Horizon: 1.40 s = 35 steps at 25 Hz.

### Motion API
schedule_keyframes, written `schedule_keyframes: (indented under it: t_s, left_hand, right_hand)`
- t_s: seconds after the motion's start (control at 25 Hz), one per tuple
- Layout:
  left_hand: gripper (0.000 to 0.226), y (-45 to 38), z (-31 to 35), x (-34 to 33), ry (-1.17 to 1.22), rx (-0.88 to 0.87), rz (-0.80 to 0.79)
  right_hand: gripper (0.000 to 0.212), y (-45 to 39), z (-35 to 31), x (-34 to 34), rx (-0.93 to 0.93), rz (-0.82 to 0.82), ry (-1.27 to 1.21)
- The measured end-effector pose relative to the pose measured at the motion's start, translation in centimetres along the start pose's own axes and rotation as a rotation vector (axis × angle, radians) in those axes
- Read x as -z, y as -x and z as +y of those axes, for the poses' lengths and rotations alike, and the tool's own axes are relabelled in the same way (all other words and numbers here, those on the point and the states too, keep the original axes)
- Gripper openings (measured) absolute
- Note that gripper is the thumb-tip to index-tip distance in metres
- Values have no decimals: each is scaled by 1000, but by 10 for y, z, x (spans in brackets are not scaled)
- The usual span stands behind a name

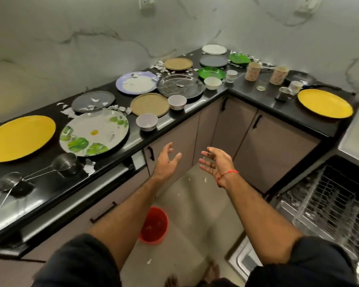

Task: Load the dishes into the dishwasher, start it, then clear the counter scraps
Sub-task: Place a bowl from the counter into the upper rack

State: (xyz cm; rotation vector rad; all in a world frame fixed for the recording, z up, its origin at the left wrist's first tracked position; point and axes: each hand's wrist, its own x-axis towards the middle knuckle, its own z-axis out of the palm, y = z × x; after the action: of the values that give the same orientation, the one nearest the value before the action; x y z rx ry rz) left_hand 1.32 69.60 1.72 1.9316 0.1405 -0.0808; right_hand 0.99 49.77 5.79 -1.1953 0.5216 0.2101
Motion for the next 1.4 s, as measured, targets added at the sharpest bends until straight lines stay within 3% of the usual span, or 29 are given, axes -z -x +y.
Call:
schedule_keyframes:
  t_s: [0.32,0.68,0.76,0.84,0.92,1.04,1.12,1.28,1.4]
  left_hand:
    - [70,-94,-17,56,-250,32,235]
    - [128,-217,-23,56,-281,272,462]
    - [125,-224,-28,60,-276,239,492]
    - [119,-220,-25,58,-261,96,527]
    - [118,-214,-16,49,-226,-84,438]
    - [123,-196,13,21,-93,-251,115]
    - [123,-187,32,-2,-61,-300,-92]
    - [117,-160,59,-59,43,-233,-359]
    - [77,-126,91,-109,80,-47,-442]
  right_hand:
    - [23,-94,-2,-86,-74,-203,14]
    - [20,-194,-47,-98,-126,-303,121]
    - [19,-200,-52,-92,-114,-293,130]
    - [18,-199,-57,-88,-59,-271,157]
    - [26,-197,-60,-82,50,-266,257]
    - [61,-178,-56,-64,397,-280,498]
    - [71,-164,-53,-41,618,-225,626]
    - [57,-114,-44,33,691,-50,608]
    - [62,-70,-38,87,635,64,492]
